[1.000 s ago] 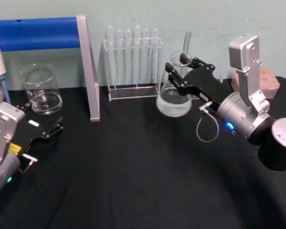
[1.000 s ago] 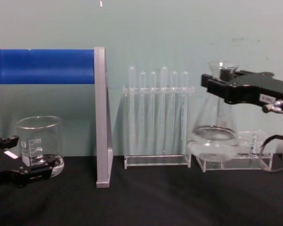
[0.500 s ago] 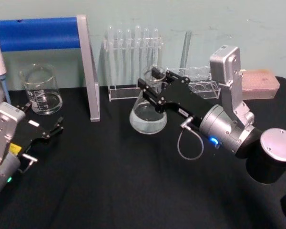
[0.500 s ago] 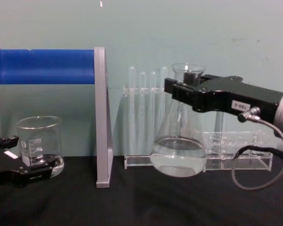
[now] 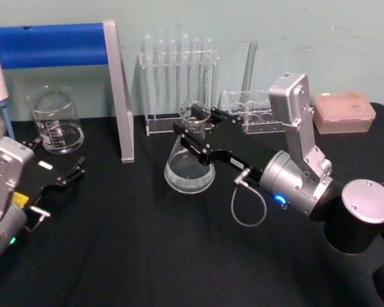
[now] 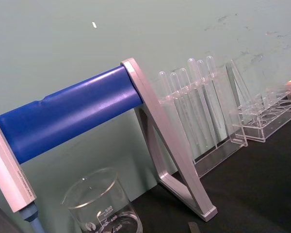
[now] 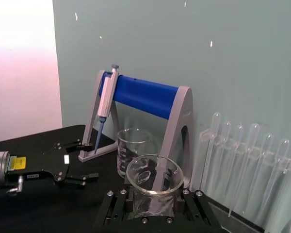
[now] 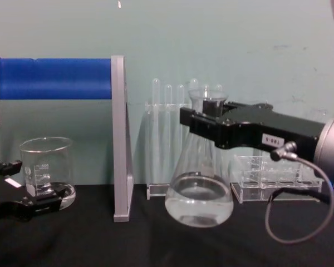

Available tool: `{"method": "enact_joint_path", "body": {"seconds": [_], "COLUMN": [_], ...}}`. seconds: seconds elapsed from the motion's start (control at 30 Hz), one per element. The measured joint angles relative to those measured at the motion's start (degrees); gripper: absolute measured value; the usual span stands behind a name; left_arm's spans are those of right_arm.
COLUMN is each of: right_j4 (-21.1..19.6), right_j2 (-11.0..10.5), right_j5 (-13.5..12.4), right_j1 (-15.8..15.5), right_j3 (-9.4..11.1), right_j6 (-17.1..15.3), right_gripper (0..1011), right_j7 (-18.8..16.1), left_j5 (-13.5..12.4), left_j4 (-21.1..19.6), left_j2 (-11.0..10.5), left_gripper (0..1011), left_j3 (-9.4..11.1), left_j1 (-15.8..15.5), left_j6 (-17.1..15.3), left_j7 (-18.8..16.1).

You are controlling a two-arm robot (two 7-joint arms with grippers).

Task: Grasp the erlenmeyer flask with one hand, shake it three times, then place it back.

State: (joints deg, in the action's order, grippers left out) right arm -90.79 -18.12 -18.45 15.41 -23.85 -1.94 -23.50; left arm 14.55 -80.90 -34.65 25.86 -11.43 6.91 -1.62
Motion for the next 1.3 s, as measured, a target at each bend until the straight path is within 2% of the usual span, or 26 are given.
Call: {"method": "enact_joint_path", "body": {"seconds": [0.2, 0.53, 0.9, 1.3], "right_j4": [1.5, 4.8, 7.5, 9.0], "right_j2": [0.0, 0.7, 1.0, 1.4], "right_j5": [0.0, -0.4, 1.1, 1.7], "right_j1": [0.1, 0.1, -0.4, -1.0], "right_j3": [-0.6, -1.3, -2.2, -2.7], "right_j6": [0.4, 3.4, 6.2, 6.5], "right_gripper": [457, 456, 457, 457], "right_j7": [-0.2, -1.0, -1.5, -1.9], "left_j5": [0.0, 0.0, 0.0, 0.0], "left_j4": [0.0, 0.0, 0.0, 0.0], "left_j2": [0.0, 0.0, 0.0, 0.0], "left_gripper": [1001, 1001, 1001, 1001], "left_j3": [0.0, 0.0, 0.0, 0.0], "left_j1": [0.0, 0.0, 0.0, 0.0], "left_j6": [0.0, 0.0, 0.0, 0.0], "left_j7": [0.0, 0.0, 0.0, 0.0]}}
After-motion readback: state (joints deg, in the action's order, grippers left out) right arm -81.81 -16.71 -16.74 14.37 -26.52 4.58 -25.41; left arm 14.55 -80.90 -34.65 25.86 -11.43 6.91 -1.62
